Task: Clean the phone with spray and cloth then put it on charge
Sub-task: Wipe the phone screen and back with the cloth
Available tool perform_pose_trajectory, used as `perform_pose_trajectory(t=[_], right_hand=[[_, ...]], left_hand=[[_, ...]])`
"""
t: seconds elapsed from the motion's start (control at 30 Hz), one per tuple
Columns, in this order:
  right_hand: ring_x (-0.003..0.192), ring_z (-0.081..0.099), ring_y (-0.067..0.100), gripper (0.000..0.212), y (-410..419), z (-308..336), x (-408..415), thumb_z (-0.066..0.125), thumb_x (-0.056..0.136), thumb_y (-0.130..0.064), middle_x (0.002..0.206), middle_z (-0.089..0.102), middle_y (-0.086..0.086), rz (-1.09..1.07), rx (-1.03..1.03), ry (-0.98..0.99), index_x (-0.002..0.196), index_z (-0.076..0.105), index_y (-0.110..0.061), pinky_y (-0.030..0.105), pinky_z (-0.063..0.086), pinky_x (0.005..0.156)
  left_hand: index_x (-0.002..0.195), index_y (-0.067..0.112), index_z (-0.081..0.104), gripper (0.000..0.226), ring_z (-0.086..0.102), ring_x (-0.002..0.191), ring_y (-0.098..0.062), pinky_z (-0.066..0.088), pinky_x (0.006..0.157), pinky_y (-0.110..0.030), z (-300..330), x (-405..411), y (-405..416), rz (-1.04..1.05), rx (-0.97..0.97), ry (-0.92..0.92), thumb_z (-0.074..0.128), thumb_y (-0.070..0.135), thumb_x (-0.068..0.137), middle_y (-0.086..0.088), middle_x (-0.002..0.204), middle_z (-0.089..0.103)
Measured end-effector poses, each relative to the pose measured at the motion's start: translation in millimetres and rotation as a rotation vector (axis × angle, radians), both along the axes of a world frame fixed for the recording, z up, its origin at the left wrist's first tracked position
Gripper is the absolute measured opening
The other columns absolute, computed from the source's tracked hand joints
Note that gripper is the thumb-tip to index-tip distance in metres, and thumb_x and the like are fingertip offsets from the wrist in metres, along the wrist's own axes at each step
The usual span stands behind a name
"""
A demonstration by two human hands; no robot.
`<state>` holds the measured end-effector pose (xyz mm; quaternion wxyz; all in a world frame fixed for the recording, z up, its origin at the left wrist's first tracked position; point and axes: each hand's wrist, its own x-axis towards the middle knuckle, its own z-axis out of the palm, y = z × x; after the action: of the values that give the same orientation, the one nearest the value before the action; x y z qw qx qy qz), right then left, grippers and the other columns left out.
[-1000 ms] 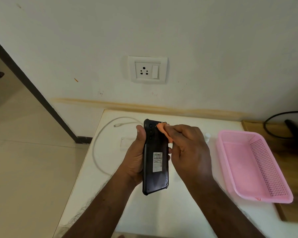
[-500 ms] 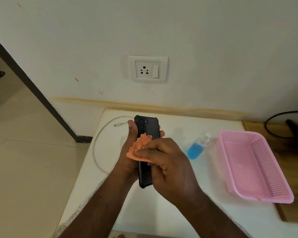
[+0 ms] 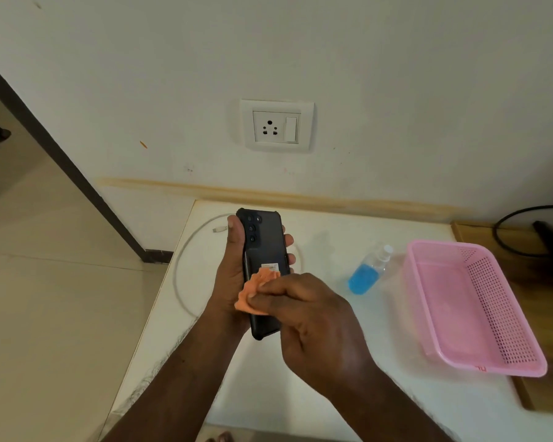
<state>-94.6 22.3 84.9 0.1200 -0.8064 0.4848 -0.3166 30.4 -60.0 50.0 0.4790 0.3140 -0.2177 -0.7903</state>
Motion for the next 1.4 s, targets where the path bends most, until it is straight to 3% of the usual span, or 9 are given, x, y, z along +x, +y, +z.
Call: perform_pose_trajectory(t=[0.13, 0.3, 0.43, 0.53, 0.63, 0.83, 1.0, 1.23, 1.4], right_hand=[[0.096, 0.067, 0.01, 0.029, 5, -8, -11, 0.07, 0.082, -0.012, 0.11, 0.072, -0.008, 0.076, 0.073, -0.054, 0.107, 0.077, -0.025, 0.029, 0.059, 0.084], [0.1, 0.067, 0.019, 0.032, 4, -16, -12, 0.073, 0.084, -0.013, 0.116, 0.07, 0.001, 0.059, -0.033, 0.028, 0.116, 0.074, -0.018, 0.037, 0.061, 0.08], [0.096, 0.07, 0.025, 0.037, -6, -12, -8, 0.078, 0.078, -0.008, 0.115, 0.071, 0.007, -0.018, -0.122, 0.104, 0.115, 0.073, -0.013, 0.039, 0.062, 0.075], [0.098, 0.069, 0.026, 0.03, -17, -3, -12, 0.059, 0.09, -0.014, 0.114, 0.071, 0.009, -0.105, -0.111, 0.027, 0.115, 0.073, -0.01, 0.039, 0.061, 0.077], [0.1, 0.069, 0.025, 0.031, -23, -1, -19, 0.057, 0.089, -0.014, 0.113, 0.071, 0.008, -0.149, -0.072, -0.067, 0.114, 0.074, -0.009, 0.041, 0.061, 0.079], [0.102, 0.067, 0.013, 0.022, -5, -18, -25, 0.061, 0.091, -0.015, 0.112, 0.071, -0.002, 0.049, -0.056, -0.098, 0.107, 0.077, -0.016, 0.034, 0.059, 0.079], [0.096, 0.068, 0.011, 0.023, 0, -29, -31, 0.058, 0.089, -0.016, 0.105, 0.073, -0.004, 0.077, -0.049, -0.194, 0.1, 0.078, -0.016, 0.031, 0.058, 0.075], [0.093, 0.069, 0.012, 0.03, -6, -39, -29, 0.053, 0.092, -0.024, 0.106, 0.073, -0.001, -0.12, 0.013, -0.169, 0.105, 0.077, -0.013, 0.032, 0.06, 0.077], [0.094, 0.067, 0.012, 0.024, -17, -30, -26, 0.056, 0.093, -0.021, 0.107, 0.072, -0.001, -0.251, 0.006, -0.156, 0.107, 0.075, -0.015, 0.026, 0.059, 0.078]], left_hand=[[0.133, 0.006, 0.058, 0.092, 0.066, 0.079, -0.024, 0.058, 0.069, -0.034, 1, 5, -1, 0.044, -0.027, -0.033, 0.048, 0.079, 0.078, -0.01, 0.106, 0.068], [0.128, 0.008, 0.06, 0.085, 0.067, 0.079, -0.024, 0.059, 0.068, -0.034, 3, 5, -2, 0.096, -0.012, -0.057, 0.04, 0.077, 0.083, -0.01, 0.105, 0.068], [0.119, 0.007, 0.063, 0.086, 0.066, 0.078, -0.024, 0.058, 0.069, -0.034, 6, -1, 1, 0.043, 0.008, -0.045, 0.061, 0.077, 0.068, -0.011, 0.103, 0.067], [0.121, 0.004, 0.065, 0.106, 0.067, 0.094, -0.028, 0.056, 0.086, -0.042, 4, -9, 6, 0.005, -0.006, -0.134, 0.08, 0.078, 0.046, -0.014, 0.108, 0.069], [0.123, 0.002, 0.063, 0.11, 0.063, 0.106, -0.032, 0.047, 0.103, -0.051, 3, -15, 10, 0.008, -0.019, -0.137, 0.082, 0.076, 0.044, -0.018, 0.111, 0.066], [0.114, 0.008, 0.062, 0.079, 0.062, 0.077, -0.024, 0.053, 0.071, -0.036, 4, -1, -1, 0.108, -0.011, -0.104, 0.056, 0.075, 0.073, -0.009, 0.099, 0.066], [0.124, 0.009, 0.06, 0.084, 0.064, 0.079, -0.025, 0.055, 0.071, -0.037, 6, 6, -2, 0.157, -0.037, -0.169, 0.048, 0.078, 0.077, -0.009, 0.101, 0.066], [0.123, 0.01, 0.059, 0.079, 0.064, 0.079, -0.024, 0.056, 0.071, -0.037, 3, 8, -4, 0.16, -0.052, -0.166, 0.045, 0.075, 0.08, -0.008, 0.099, 0.066], [0.116, 0.008, 0.065, 0.101, 0.065, 0.081, -0.026, 0.054, 0.081, -0.042, 5, -6, 4, 0.099, -0.098, -0.273, 0.073, 0.084, 0.05, -0.012, 0.102, 0.069]])
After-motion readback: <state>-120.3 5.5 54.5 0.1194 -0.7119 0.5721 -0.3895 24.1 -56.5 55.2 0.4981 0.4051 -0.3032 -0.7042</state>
